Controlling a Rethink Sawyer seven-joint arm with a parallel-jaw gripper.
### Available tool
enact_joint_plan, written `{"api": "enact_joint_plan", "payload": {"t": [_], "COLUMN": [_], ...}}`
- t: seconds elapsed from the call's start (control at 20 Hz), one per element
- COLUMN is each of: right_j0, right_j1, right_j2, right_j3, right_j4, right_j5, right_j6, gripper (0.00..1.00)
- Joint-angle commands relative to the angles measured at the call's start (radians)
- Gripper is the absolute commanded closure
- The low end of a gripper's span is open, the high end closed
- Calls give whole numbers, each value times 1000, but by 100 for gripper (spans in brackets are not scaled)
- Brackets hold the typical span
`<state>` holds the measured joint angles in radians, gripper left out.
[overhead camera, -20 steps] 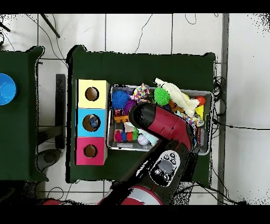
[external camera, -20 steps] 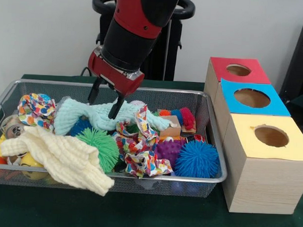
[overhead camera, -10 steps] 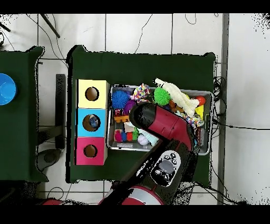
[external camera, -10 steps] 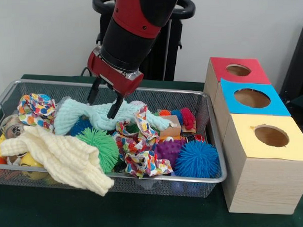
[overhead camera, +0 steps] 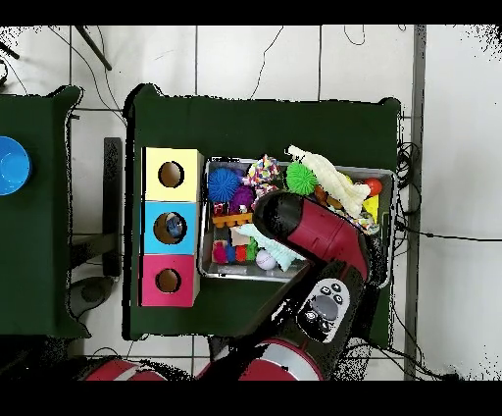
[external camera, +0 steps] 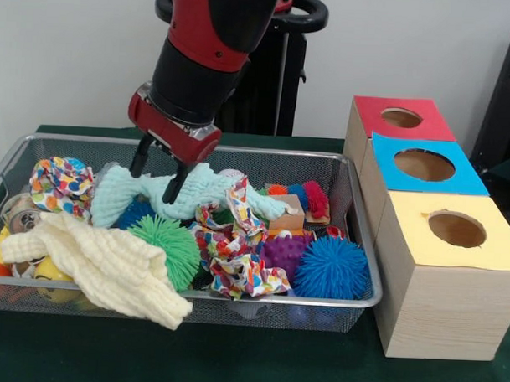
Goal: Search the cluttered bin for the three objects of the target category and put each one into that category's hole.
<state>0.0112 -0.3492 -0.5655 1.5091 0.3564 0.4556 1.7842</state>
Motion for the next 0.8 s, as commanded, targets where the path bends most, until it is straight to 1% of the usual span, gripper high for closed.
{"api": "enact_joint_plan", "payload": {"t": [0.05, 0.15, 0.35, 0.5, 0.8], "right_j0": [-18, -6, 1, 4, 10], "right_j1": [9, -3, 12, 28, 49], "right_j2": [156, 160, 184, 201, 214], "right_j3": [123, 165, 208, 227, 256], "right_j4": [-25, -21, -7, 2, 18], "right_j5": [-79, -104, -175, -222, -277], "right_j6": [154, 173, 206, 223, 243], "gripper": [0, 0, 0, 0, 0]}}
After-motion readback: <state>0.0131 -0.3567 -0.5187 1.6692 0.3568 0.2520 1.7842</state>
